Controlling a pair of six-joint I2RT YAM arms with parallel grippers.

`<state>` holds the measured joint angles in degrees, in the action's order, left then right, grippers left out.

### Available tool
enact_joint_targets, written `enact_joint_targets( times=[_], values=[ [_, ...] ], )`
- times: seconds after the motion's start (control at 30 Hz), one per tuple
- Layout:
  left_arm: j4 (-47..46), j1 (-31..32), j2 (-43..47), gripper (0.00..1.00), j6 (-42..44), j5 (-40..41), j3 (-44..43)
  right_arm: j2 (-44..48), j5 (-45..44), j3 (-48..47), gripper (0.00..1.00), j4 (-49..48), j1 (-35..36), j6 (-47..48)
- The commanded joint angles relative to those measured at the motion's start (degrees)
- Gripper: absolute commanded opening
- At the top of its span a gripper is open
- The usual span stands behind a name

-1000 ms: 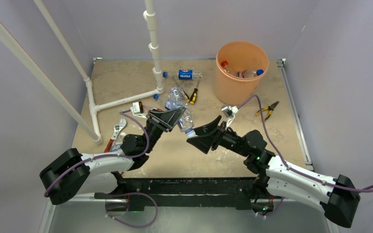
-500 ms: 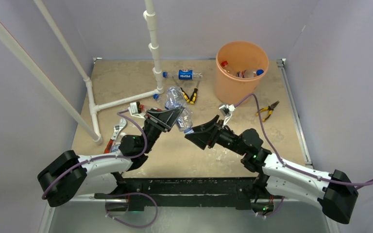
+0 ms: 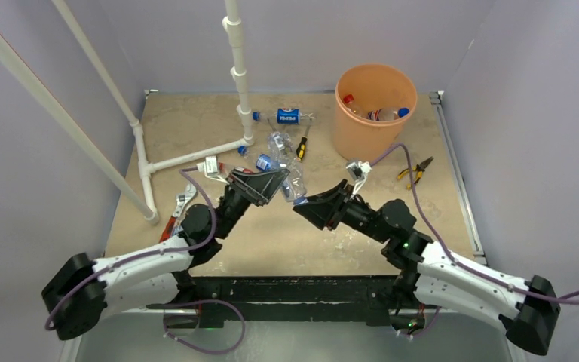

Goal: Put the plastic bottles in the bin
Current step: Place the plastic bottle in the trash bin.

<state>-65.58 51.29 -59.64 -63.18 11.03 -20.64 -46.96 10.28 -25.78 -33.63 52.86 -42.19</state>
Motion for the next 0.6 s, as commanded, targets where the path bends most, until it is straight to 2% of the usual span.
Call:
enact_joint_targets(
  times=[0.0, 0.03, 0.13, 0.23, 0.37, 0.47, 0.57],
  values=[
    [32.9, 0.2, 12.6, 0.93, 12.0, 6.7, -6.4, 9.9, -9.7, -7.2, 0.00, 22.7, 0.0, 7.5],
    [39.5, 0.1, 15.7, 0.95, 14.8, 9.4, -6.9, 12.1, -11.3, -8.5, 0.00, 28.1, 0.0, 7.9],
    [50.6, 0.1, 21.4, 0.97, 26.5, 14.6, -10.4, 13.6, -15.4, -14.7, 0.00, 44.8, -0.1, 10.6],
    [59.8, 0.2, 20.4, 0.98, 39.3, 17.0, -17.6, 9.6, -14.1, -21.5, 0.00, 55.3, -0.1, 11.3],
    [66.9, 0.2, 16.8, 0.95, 57.4, 11.9, -27.1, 5.6, -8.8, -27.5, 0.00, 62.3, -0.1, 10.7],
    [67.3, 0.2, 17.8, 0.95, 71.1, 5.1, -29.1, 4.2, -3.6, -29.4, 0.00, 64.8, -0.1, 11.2],
    [68.5, 0.1, 19.9, 0.95, 82.8, -2.5, -28.6, 4.1, -4.0, -30.9, 0.00, 68.3, -0.1, 12.3]
  ],
)
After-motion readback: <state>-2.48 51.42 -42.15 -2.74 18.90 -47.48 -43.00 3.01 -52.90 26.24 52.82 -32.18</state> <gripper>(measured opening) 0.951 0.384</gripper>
